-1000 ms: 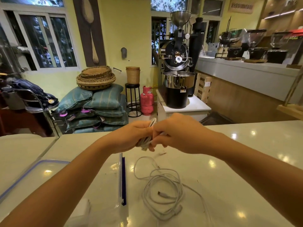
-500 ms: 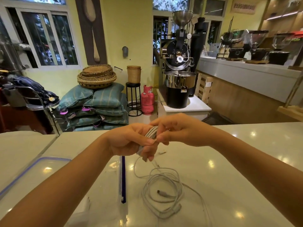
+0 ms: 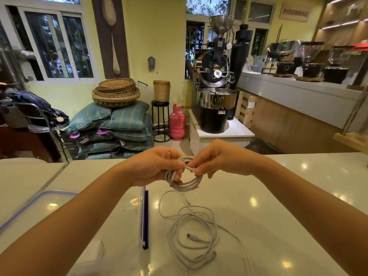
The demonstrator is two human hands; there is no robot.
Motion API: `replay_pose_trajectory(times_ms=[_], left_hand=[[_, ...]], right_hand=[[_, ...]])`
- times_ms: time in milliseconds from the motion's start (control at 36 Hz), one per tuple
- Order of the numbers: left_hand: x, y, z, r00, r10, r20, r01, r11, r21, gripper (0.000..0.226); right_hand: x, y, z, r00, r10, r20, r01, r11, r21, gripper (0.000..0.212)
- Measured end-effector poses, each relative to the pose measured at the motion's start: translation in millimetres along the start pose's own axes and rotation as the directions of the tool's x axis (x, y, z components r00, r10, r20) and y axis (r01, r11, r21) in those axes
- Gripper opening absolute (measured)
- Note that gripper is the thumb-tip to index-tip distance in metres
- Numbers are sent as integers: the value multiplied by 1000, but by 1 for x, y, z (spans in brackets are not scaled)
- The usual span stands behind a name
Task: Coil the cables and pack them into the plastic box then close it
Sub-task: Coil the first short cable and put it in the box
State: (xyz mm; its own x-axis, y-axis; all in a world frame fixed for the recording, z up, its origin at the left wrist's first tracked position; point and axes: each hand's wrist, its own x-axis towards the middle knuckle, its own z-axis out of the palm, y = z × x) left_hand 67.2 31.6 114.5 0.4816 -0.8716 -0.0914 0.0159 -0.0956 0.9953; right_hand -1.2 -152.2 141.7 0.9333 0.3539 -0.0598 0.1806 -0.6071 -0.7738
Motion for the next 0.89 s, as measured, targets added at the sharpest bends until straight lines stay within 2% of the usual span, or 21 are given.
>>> replay_pose_trajectory(times_ms=[83,194,333,444,528,611,667,722,778,833,889], left_hand=[[2,0,4,994,7,-114,3,996,91,10],[6,-1,11,963,64,-260,0,971,239,15],[10,-3,18,929,115,-352,6,946,325,16],[12,-5,23,918,96,-386,16,960,278,15],[12,-4,24,915,97,-392,9,966,259,16],[12,-3,24,913,111,-392,-3,964,266,17],[11,-3,24,912,124,-391,-10,960,281,17],[9,-3,25,915,135,-380,-19,955,296,18],[8,-3,27,920,150,-363,-36,952,303,18],[6,-5,28,920,151,-362,-31,948,317,20],[6,-8,27,916,131,-380,-2,947,321,22]], right_hand=[[1,4,0,999,21,25,-21,1000,5,33],[5,10,6,995,22,-101,-23,1000,-8,31],[8,15,16,970,-18,-244,6,999,-49,23],[11,16,25,917,-92,-387,56,993,-104,20],[13,21,32,861,-200,-468,89,965,-248,21],[13,26,38,758,-394,-520,183,893,-410,17],[15,30,42,682,-529,-505,243,815,-526,16],[16,35,44,642,-602,-475,253,750,-611,20],[16,41,47,636,-626,-451,222,708,-670,24],[15,42,49,638,-610,-470,194,718,-668,18],[16,44,49,642,-584,-496,163,736,-657,24]])
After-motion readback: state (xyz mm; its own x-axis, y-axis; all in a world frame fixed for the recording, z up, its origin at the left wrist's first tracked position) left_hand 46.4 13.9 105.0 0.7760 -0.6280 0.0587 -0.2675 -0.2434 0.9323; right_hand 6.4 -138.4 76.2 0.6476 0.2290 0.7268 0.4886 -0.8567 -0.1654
